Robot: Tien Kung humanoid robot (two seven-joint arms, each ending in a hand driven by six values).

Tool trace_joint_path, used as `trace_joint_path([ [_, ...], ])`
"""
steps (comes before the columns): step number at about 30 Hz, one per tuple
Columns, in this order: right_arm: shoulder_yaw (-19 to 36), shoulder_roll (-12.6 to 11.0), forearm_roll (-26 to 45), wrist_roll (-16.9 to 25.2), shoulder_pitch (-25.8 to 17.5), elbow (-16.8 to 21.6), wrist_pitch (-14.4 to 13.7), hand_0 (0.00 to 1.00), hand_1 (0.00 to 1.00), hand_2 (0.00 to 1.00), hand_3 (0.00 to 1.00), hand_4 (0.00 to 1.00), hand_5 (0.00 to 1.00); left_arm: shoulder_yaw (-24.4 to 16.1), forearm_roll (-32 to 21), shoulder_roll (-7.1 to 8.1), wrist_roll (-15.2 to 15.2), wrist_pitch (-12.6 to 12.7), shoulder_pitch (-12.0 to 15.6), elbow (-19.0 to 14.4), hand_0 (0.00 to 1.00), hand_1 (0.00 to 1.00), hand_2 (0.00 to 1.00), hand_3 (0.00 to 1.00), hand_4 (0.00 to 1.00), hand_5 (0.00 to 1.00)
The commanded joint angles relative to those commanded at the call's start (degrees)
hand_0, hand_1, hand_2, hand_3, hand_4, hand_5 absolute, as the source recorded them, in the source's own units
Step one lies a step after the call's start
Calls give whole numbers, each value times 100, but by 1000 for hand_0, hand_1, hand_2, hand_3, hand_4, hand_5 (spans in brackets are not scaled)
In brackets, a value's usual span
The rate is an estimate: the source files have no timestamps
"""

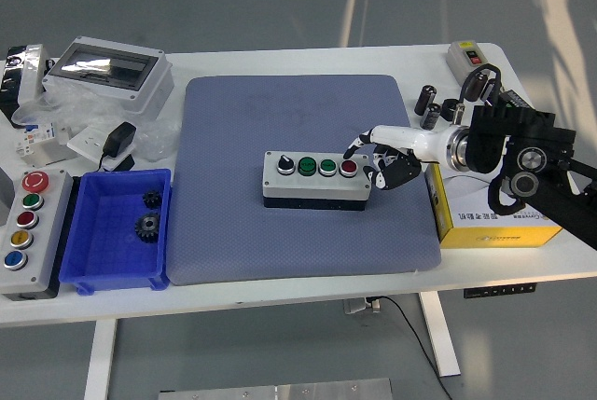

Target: Pick up the button,place it on the desk,press the button,press the button

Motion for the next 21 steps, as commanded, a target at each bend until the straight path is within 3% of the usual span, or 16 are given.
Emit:
trace_joint_path([
  [7, -115, 51, -56, 42, -77, -72, -128, 2, 67, 203, 770, 251, 22, 1, 4, -2, -11, -3, -17, 0, 629, 590, 540, 591, 593, 216],
  [14, -179, 160, -37, 147, -142, -396, -222, 2, 64, 202, 764, 246, 28, -11, 23, -8, -24, -16, -30, 0, 629, 590, 540, 592, 592, 215],
  [21, 11, 143, 159, 307, -118, -319, -216, 2, 62, 201, 761, 245, 29, -29, 43, -12, -22, -15, -25, 0, 629, 590, 538, 591, 595, 215],
])
